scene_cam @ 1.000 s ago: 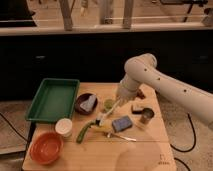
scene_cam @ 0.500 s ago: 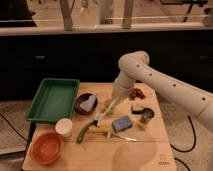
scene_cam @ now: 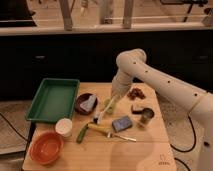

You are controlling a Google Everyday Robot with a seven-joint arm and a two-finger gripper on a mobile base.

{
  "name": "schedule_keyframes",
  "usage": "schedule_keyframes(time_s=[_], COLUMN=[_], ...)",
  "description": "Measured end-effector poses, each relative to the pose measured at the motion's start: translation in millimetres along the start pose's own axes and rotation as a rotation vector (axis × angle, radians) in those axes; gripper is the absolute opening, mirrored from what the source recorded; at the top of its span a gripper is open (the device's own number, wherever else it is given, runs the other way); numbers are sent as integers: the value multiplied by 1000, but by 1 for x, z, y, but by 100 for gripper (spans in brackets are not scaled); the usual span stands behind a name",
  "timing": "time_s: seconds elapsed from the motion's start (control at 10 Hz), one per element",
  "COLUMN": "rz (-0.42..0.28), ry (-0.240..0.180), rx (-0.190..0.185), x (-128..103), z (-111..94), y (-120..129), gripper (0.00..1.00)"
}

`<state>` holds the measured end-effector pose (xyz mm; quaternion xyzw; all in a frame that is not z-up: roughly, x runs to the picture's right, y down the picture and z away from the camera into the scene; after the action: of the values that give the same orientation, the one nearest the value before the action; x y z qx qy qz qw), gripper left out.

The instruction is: Place brush in plastic cup

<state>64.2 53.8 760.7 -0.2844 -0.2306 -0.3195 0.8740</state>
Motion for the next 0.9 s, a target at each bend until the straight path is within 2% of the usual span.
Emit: schedule_keyframes(time_s=[0.9], rz=[5], ry=[-14], rx=[-32], x=[18], z=[10], y=[-8], gripper=[1])
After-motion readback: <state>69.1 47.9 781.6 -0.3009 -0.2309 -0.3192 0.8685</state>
